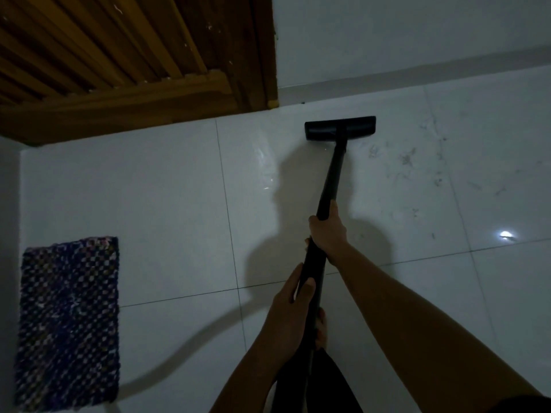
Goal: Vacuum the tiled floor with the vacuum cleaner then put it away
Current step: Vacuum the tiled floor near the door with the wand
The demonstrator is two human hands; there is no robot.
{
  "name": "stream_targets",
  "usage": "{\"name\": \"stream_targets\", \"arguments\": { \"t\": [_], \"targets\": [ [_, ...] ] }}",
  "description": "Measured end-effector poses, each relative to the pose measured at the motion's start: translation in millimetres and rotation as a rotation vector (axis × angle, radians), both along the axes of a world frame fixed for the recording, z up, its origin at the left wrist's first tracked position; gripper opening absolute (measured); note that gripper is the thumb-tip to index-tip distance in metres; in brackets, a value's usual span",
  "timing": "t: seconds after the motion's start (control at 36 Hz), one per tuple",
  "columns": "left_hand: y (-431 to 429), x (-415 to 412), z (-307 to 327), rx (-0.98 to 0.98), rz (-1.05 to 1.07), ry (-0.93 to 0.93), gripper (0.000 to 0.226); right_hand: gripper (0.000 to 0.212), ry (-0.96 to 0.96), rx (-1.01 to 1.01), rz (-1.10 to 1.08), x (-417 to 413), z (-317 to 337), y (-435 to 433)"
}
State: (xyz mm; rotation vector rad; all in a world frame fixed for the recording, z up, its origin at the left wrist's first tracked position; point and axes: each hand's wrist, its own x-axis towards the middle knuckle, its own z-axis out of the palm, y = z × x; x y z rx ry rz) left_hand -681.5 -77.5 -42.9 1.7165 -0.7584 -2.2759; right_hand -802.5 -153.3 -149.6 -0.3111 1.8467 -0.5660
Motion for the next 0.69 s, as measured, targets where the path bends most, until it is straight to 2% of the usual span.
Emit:
{"name": "stream_targets", "arguments": {
  "t": [0.08, 0.28, 0.5, 0.61, 0.69],
  "targets": [
    [3, -8, 2, 0.022, -0.020, -0.017, 0.029, 0.069, 0.007, 0.004, -0.012, -8, -1, 7],
    [16, -20, -3, -0.008, -0.101, -0.032, 0.043, 0.069, -0.010, 0.024, -0.065, -25, -4, 23],
    [26, -25, 3, 0.001, -0.148, -0.063, 0.045, 0.067, -0.039, 0.036, -0.105, -31, -6, 42],
    [28, -24, 6, -0.007, -0.155, -0.066, 0.040, 0.066, -0.049, 0.036, -0.107, -30, -6, 48],
    [30, -21, 12, 0.001, -0.140, -0.033, 0.025, 0.065, -0.058, 0.036, -0.115, -26, -7, 50]
  ]
}}
